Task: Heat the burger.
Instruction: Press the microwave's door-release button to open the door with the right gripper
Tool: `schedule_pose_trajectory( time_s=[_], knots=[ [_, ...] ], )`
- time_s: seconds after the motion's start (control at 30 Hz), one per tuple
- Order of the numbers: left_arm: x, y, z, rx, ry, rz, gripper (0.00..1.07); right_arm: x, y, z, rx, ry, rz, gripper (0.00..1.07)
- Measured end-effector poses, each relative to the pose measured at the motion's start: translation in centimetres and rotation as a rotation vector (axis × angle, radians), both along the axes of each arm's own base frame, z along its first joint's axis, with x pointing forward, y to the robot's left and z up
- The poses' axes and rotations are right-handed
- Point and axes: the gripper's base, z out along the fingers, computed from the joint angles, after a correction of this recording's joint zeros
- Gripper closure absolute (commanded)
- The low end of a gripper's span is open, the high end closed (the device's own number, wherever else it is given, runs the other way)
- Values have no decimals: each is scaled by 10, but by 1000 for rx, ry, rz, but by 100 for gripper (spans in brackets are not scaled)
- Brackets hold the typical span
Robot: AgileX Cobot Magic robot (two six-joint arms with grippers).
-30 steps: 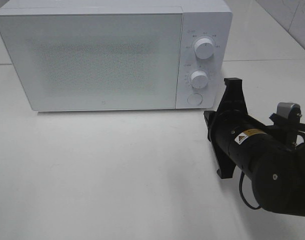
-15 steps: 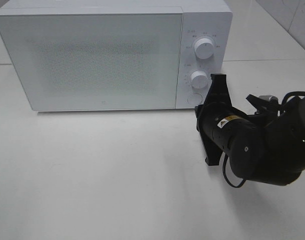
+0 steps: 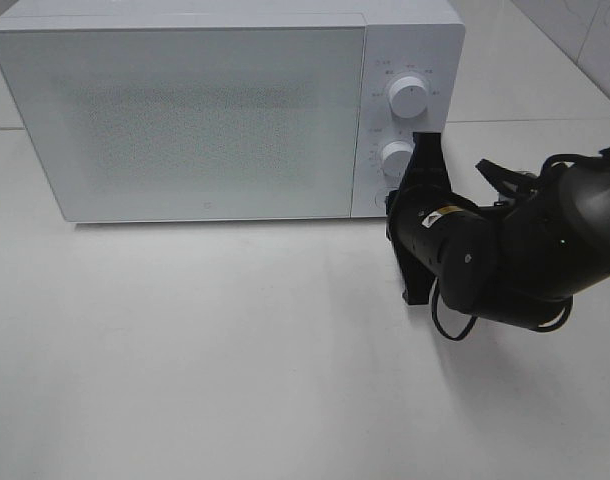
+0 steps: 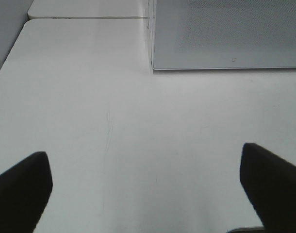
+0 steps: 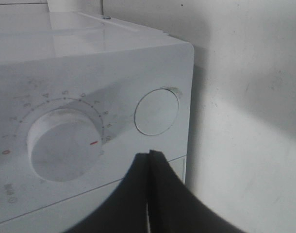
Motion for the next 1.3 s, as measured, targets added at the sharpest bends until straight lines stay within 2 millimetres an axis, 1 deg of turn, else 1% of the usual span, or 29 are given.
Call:
schedule_pose_trajectory(
  time_s=[0.07, 0.27, 0.33, 0.43, 0.63, 0.87, 1.0, 1.07, 1.3],
  knots=[
    [0, 0, 0, 0, 0, 0, 9, 6, 2, -4, -2, 4, -1, 107],
    [0, 0, 0, 0, 0, 0, 9, 14, 7, -7, -4, 0, -6, 107],
    [0, 0, 0, 0, 0, 0, 9, 18, 9, -13, -10, 4, -5, 107],
    [0, 0, 0, 0, 0, 0, 9, 21, 11, -17, -11, 9, -16, 107],
    [0, 0, 0, 0, 0, 0, 9, 26, 13, -19, 2, 8, -45, 107],
    [0, 0, 0, 0, 0, 0, 9, 32, 17, -29, -1, 17, -54, 107],
    [0, 0, 0, 0, 0, 0, 9, 34, 15, -29, -1, 18, -64, 107],
    [0, 0, 0, 0, 0, 0, 9, 38, 9, -29, -3, 10, -87, 107],
    [0, 0, 0, 0, 0, 0, 9, 44, 7, -29, -16, 5, -99, 107]
  ],
)
